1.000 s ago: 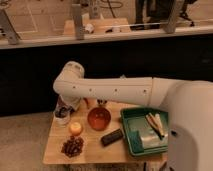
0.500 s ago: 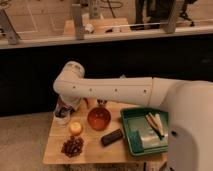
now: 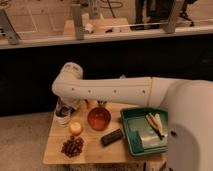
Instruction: Place brush in paper cup
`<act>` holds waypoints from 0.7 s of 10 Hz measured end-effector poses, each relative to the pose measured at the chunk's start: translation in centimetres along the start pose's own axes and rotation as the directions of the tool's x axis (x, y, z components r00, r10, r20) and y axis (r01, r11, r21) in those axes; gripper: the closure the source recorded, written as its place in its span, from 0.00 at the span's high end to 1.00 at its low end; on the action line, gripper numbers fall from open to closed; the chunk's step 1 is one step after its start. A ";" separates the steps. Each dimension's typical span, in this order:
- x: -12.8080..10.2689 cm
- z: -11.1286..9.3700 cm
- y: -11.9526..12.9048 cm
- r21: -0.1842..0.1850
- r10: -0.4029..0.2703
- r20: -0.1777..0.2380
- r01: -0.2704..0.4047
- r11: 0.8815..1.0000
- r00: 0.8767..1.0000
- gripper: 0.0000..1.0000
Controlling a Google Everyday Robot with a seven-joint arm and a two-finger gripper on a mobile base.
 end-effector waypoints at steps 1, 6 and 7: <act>-0.2 0.0 -0.1 -0.007 -0.012 -0.021 0.012 1.000 1.000 0.00; -2.0 0.7 -0.9 -0.026 -0.063 -0.032 0.063 0.998 0.997 0.00; -2.3 0.9 -0.9 -0.028 -0.071 -0.025 0.070 0.997 0.997 0.00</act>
